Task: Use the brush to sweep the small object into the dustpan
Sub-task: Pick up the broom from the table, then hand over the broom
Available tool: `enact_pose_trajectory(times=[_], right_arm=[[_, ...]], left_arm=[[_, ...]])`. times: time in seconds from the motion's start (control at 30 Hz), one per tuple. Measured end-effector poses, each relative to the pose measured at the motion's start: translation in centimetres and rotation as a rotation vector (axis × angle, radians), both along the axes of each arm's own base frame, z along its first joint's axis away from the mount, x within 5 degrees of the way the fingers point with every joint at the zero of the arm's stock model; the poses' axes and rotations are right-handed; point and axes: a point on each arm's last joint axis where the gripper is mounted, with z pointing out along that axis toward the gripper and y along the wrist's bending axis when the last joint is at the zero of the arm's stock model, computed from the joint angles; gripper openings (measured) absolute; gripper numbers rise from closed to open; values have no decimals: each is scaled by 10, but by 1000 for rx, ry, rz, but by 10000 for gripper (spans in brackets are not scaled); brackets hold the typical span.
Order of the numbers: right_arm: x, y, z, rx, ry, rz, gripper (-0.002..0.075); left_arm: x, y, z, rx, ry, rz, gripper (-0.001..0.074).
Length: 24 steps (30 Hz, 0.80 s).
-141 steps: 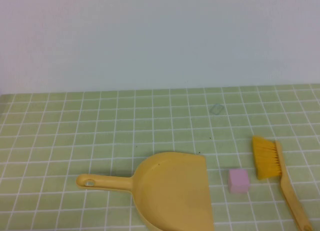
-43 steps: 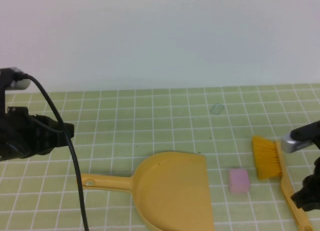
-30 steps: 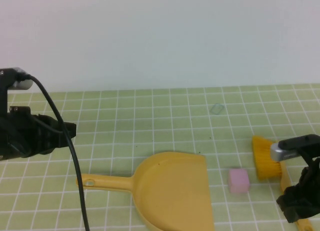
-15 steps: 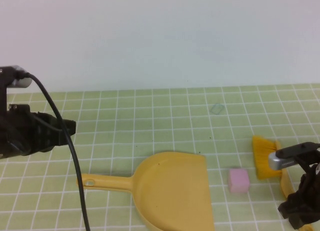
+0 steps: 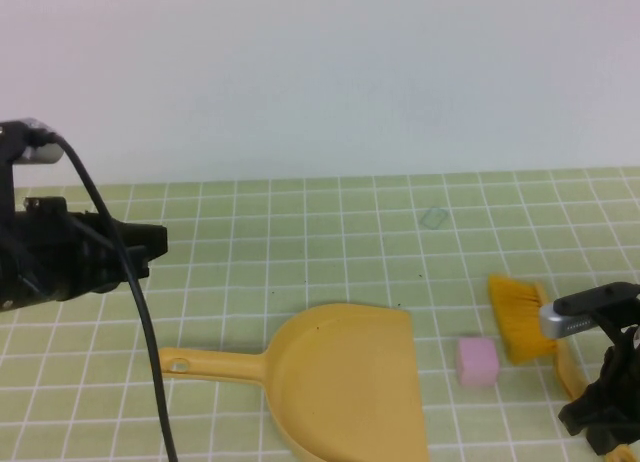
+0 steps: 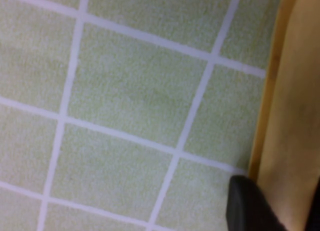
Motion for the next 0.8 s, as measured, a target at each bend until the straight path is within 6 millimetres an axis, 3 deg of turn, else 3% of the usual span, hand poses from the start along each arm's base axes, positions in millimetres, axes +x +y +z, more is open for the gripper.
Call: enact_pose_trajectory(times=[0.2,0.43,0.53,0.67,0.73,0.8], right_arm=[[9,3,15,8,-9,-3,-3],[20,8,73,43,-91,4,-3],[19,14,109,110,-160,2,-2],[8,31,160,172,-295,70,2],[0,43,179,200,-351,114,2],[-8,57,194,230,-380,160,2]], left_arm=[[-4,-9,6,-104,-12,-75,-4],[-13,-25,30,-439,-28,-211,18],[-16,-29,40,-571,-32,-256,126],[-21,-31,43,-617,-14,-308,398],[-21,-32,43,-620,-13,-314,498],[-21,-32,43,-620,-13,-314,550]])
